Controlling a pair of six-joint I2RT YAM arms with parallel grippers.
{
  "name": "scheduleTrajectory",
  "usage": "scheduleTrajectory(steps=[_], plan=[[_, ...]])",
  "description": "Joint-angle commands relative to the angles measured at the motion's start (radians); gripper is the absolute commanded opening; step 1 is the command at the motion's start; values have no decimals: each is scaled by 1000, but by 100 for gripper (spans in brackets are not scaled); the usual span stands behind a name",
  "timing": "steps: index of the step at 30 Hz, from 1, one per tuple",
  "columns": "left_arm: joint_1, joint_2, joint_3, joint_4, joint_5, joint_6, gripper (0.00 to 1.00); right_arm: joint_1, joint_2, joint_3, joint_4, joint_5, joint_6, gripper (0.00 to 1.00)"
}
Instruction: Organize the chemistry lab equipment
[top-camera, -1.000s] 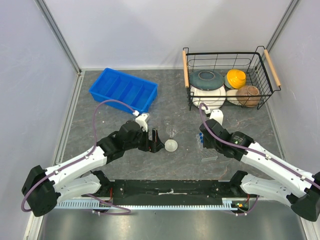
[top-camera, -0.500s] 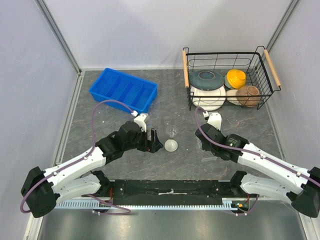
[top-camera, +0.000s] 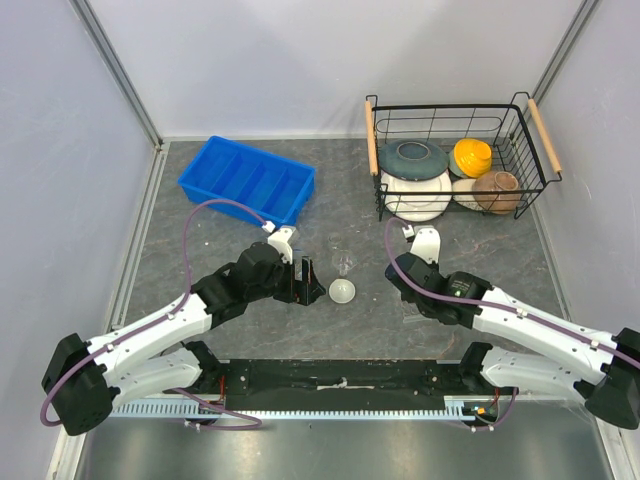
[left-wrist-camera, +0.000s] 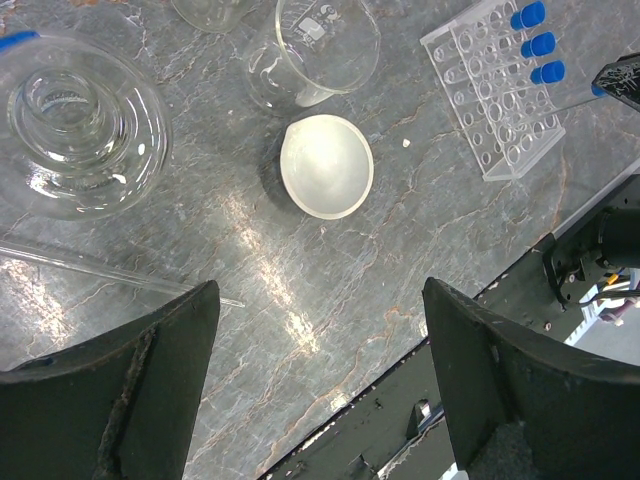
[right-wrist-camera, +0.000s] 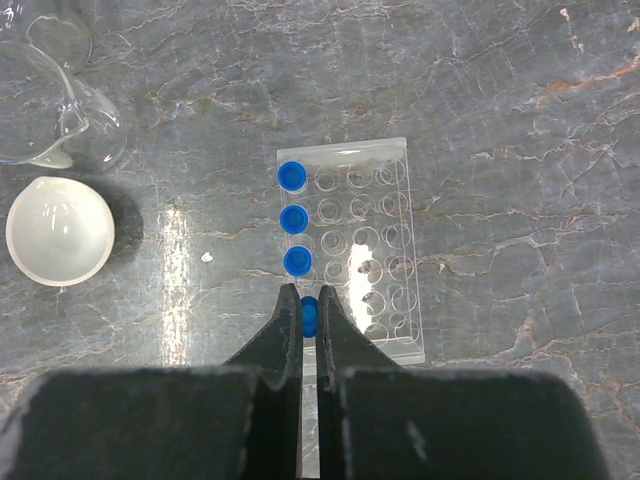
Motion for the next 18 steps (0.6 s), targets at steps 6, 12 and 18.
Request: scheduleTrajectory(steps=[6,12,18], plan=[[-4,-28,34,10,-23,36,88,29,12,-25,37,90,57,0],[-4,-30,32,7,-27,34,88,45,5,-46,46,110,80,0],[-4,-34,29,7,-27,34,88,57,6,-55,54,124,100,0]])
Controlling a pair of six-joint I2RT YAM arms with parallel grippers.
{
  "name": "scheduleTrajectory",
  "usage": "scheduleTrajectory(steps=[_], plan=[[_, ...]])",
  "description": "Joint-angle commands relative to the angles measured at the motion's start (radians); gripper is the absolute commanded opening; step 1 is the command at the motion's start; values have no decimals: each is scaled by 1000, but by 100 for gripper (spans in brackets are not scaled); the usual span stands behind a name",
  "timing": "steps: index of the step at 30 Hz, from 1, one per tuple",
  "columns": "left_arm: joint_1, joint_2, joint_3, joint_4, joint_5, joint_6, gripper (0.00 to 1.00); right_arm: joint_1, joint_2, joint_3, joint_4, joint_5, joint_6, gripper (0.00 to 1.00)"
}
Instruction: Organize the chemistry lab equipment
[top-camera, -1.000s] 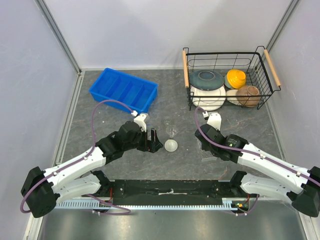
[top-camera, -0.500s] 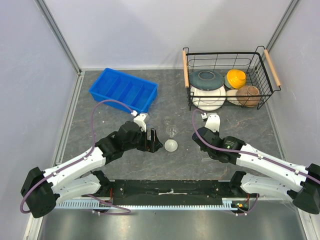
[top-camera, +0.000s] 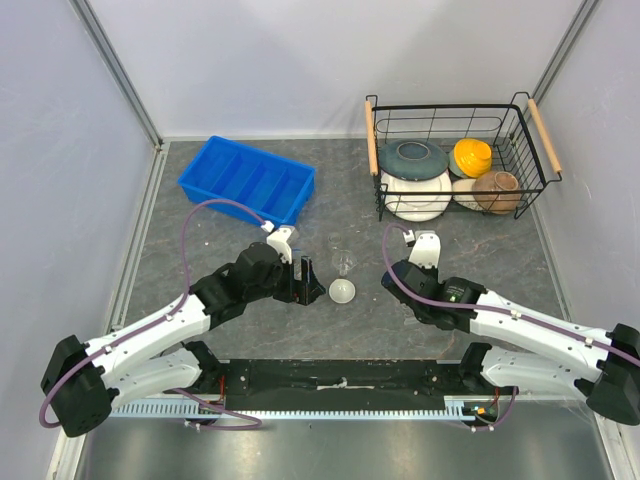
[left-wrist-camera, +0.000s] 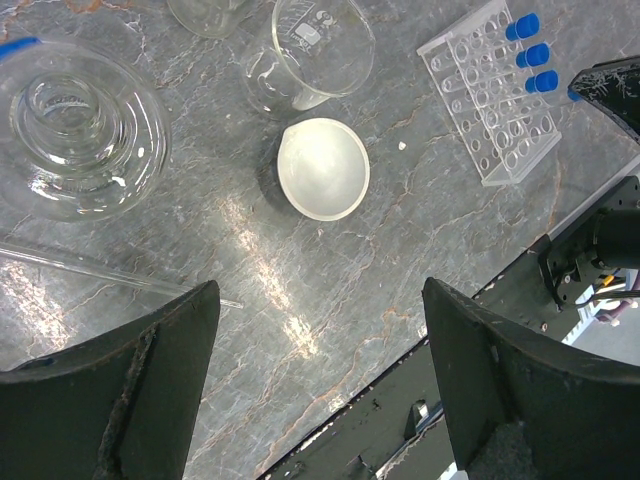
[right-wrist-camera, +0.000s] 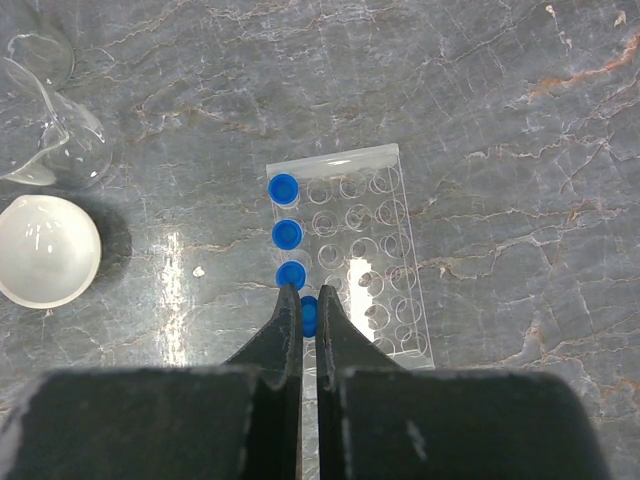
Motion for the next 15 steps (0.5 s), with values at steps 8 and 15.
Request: scheduleTrajectory(steps=[8,15], plan=[[-4,-19,29,9,-28,36,88,25,33,-6,3,48,57,0],[-3,-25,29,4,-31,39,88,36,71,-6,12,48,74,0]])
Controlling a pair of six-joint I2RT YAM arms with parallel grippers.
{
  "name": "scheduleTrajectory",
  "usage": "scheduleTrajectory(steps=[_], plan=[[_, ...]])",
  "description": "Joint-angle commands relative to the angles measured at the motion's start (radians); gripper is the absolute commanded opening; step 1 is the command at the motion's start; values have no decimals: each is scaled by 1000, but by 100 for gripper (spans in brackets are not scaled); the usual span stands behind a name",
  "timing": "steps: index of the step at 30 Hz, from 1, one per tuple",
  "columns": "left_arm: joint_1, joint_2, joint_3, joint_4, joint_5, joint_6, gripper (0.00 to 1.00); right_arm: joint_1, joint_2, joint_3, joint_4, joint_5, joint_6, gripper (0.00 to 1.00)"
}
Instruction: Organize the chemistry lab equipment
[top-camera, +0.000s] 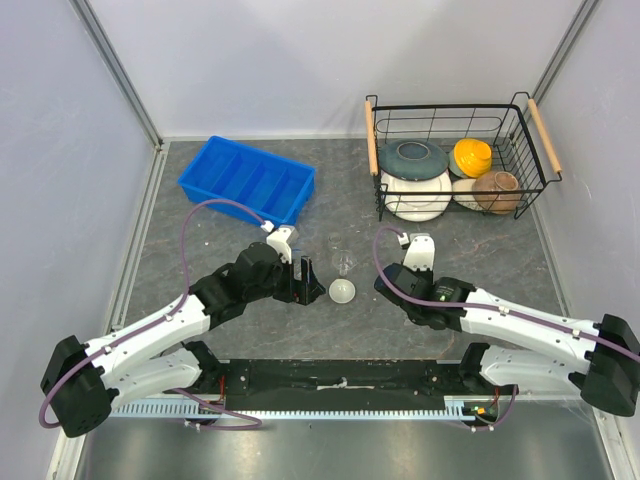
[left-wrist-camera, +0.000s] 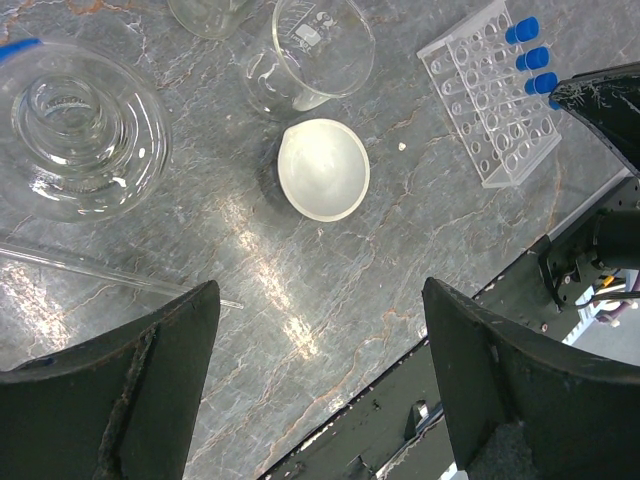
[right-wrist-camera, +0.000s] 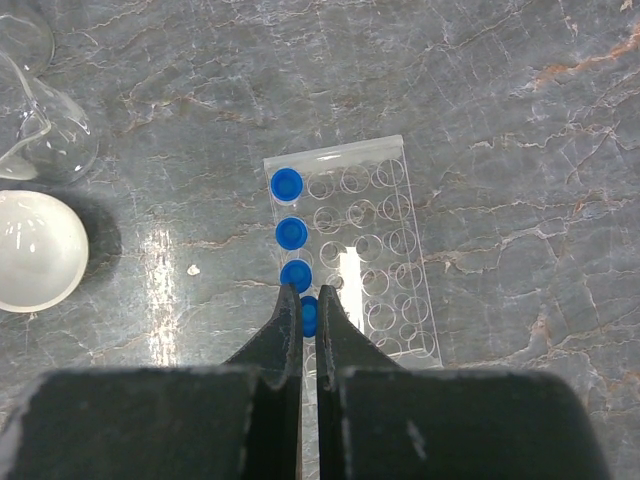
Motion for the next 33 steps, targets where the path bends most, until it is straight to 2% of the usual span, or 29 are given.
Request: scheduleTrajectory(steps=[1,9,18,25,28,33], plan=[[-4,-21,32,6,-30,39,88,11,15,-2,12,28,30,0],[-4,-17,37,1,-31,43,88,17,23,-5,18,25,38,2],[-4,-13,35,1,-33,46,88,17,35,-5,21,19,46,20],[-4,-15,29,1,-33,45,88,23,32,12,8,19,44,39],[-4,-12,29,1,-33,45,88,26,29,24,-3,23,46,45],[-4,-15,35,3,-31,46,88,37,17,87,-58,51,40,48]])
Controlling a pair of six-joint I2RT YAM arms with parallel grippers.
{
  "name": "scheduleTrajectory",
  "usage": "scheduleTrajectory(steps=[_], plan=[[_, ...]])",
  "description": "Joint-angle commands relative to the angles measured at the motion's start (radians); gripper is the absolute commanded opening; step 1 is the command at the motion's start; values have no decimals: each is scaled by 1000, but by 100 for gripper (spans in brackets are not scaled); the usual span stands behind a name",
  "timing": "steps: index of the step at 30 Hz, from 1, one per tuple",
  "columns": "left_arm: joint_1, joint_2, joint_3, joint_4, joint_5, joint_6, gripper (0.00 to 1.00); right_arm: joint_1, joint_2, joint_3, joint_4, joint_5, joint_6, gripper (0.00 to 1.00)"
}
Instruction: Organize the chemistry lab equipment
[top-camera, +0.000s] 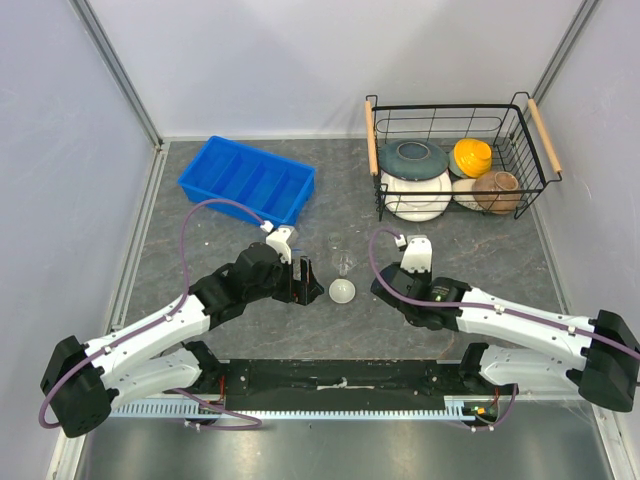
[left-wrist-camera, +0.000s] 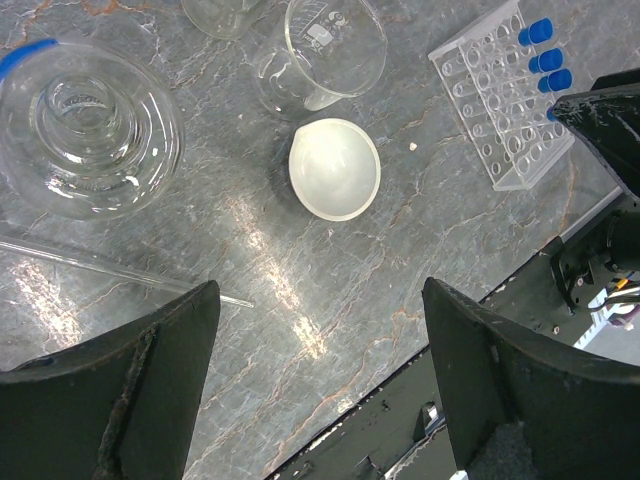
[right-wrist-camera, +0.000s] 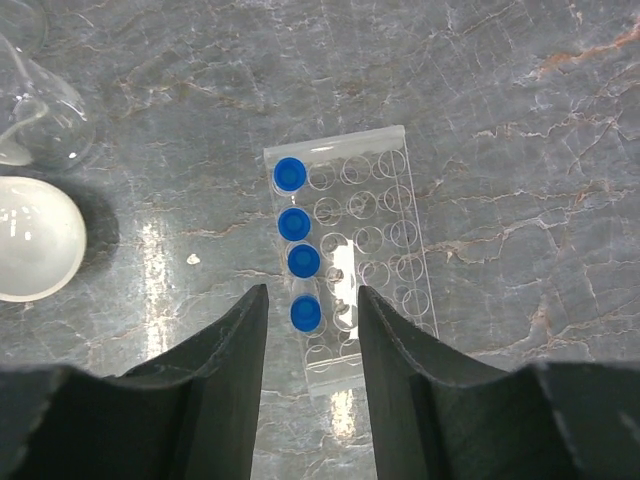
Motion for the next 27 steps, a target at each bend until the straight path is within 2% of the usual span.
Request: scheduleTrajectory(steps=[1,7,13,15,19,21,27], plan=[[-4,-13,37,11,-12,34,88,16,-17,97,-61,49,0,49],[-4,-12,61,-16,-2,37,88,43,21,224,-114,42,-66,53],[-4,3,89,-59,8,38,90,68,108,277,-48,-56,-142,57],[-4,3,97,-67,13,38,90,68,130,281,-31,-89,-150,62],[-6,-21,93,-76,13,38,91,69,191,274,6,-110,-142,65],[-6,-33,97,-92,13,38,92,68,208,269,18,-116,-132,72],[-6,-70,92,-115,12,32,94,72,283,252,66,-136,-112,83]])
